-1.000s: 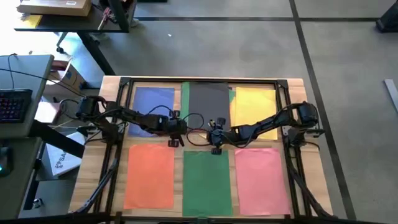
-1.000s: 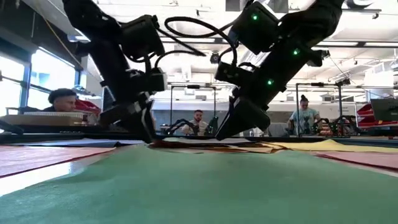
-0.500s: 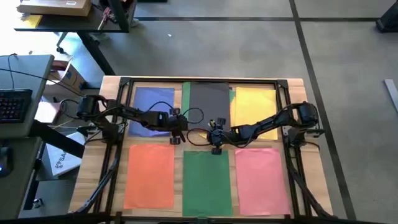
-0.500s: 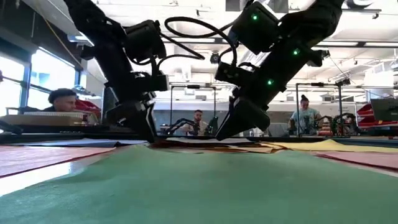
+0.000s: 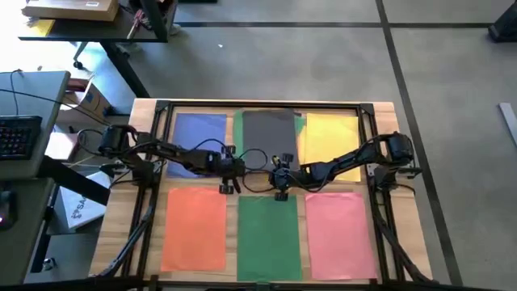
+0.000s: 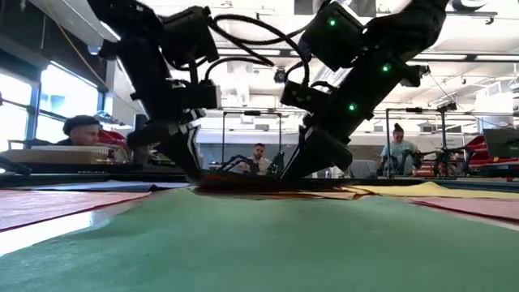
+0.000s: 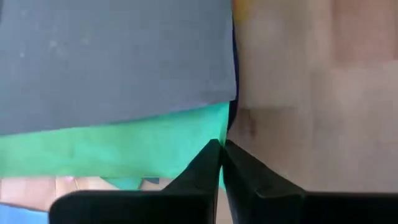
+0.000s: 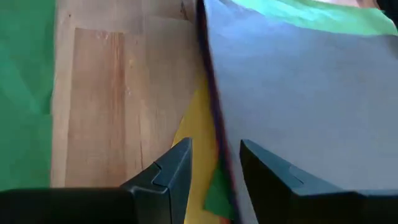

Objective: Organize paper
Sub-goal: Stack the green paper under the black paper on the bottom green paper

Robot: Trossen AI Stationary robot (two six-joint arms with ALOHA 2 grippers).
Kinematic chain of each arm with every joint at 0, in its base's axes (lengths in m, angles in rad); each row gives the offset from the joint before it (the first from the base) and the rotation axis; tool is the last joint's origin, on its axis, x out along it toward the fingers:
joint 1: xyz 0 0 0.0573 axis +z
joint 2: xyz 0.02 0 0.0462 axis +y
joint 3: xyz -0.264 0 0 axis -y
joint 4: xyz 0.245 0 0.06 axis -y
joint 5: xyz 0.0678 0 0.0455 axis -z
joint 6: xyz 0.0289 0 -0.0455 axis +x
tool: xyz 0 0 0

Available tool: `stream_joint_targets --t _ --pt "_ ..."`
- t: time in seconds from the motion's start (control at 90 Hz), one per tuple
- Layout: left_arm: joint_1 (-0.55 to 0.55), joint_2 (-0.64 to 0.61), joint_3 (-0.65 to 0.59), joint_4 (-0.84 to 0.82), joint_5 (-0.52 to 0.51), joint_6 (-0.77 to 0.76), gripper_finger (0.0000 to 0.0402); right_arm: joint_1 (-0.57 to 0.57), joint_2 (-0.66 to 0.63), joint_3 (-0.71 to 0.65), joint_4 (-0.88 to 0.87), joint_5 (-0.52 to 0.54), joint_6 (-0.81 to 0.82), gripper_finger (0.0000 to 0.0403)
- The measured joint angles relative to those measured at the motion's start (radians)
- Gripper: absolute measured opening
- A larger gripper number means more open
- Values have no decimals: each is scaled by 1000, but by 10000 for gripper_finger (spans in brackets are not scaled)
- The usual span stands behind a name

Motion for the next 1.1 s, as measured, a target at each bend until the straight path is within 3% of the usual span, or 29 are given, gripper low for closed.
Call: stream_joint_targets --t 0.133,0.5,0.711,0.9,1.1 --pt "-43 0 34 -73 -32 5 1 0 0 0 0 6 7 121" --pt "-99 0 36 -44 -18 72 7 -13 -41 0 -33 33 74 121" --pt "-81 2 -16 70 -16 68 53 -18 -41 0 -59 2 105 121" --pt "-74 3 -26 65 -22 43 108 -18 -41 0 -78 -1 104 121" --pt "-74 3 -26 11 -20 115 122 -18 -41 0 -78 -1 114 121"
